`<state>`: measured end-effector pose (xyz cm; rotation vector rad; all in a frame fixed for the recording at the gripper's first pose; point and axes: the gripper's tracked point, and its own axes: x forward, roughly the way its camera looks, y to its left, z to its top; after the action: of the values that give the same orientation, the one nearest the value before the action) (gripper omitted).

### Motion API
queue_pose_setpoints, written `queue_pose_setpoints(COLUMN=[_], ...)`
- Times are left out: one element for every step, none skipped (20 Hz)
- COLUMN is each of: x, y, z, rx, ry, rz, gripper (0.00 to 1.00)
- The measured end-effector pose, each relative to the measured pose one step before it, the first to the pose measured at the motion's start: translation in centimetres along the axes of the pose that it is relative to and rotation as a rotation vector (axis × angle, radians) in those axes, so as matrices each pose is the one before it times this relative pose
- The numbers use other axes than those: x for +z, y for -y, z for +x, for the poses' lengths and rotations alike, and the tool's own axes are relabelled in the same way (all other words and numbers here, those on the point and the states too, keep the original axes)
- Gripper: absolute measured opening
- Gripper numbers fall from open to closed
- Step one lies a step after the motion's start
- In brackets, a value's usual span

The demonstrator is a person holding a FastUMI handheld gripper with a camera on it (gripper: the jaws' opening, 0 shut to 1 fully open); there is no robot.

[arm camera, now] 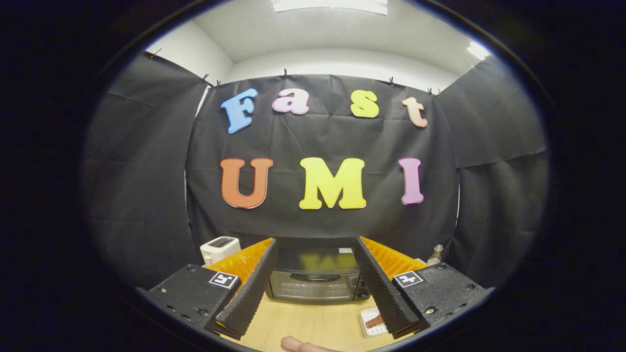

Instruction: Open the toaster oven, put the food inside, and close the toaster oven door.

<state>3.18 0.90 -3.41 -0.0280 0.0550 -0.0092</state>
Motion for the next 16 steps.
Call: queue_pose_setpoints(x=[-0.33,-0.382,-0.456,-0.434,-0.776,-1.118,-1.2,-1.407,-0.787,-1.238,-1.132,-1.164,-0.772,-0.886,-0.586,-0.483], y=[-0.011,0.062,-0.136,-0.402,-0.425,-0.098,0.037,0.33,0.353,-0.248,-0.427,-0.289,-0.139,0.143,0.1,0.06], z=[0.494,0.611,0.657,0.905,1.124,1.292,1.346,1.622,1.64,1.616,1.622,1.86,1.757,1.624,1.52,1.413], rx=[-0.00454,-0.00681,-0.00132,0.00738,0.00518,-0.00267,-0.01089,-0.02385,-0.02726,-0.00011,0.01557,0.0138,0.00857,-0.00212,0.00043,-0.00253], ry=[-0.00856,-0.01057,-0.00939,-0.01239,-0.01501,-0.02339,-0.03159,-0.03105,-0.01852,-0.03626,-0.04399,-0.04814,-0.03531,-0.02797,-0.02278,-0.01633], rz=[-0.00295,-0.00384,-0.00276,-0.00565,-0.00658,-0.01033,-0.01742,-0.02278,-0.02428,-0.00861,0.00796,0.00781,0.0086,0.00346,0.00573,0.0101], gripper=[1.0,1.0,1.0,1.0,1.0,1.0,1.0,1.0,1.0,1.0,1.0,1.0,1.0,1.0,1.0,1.0])
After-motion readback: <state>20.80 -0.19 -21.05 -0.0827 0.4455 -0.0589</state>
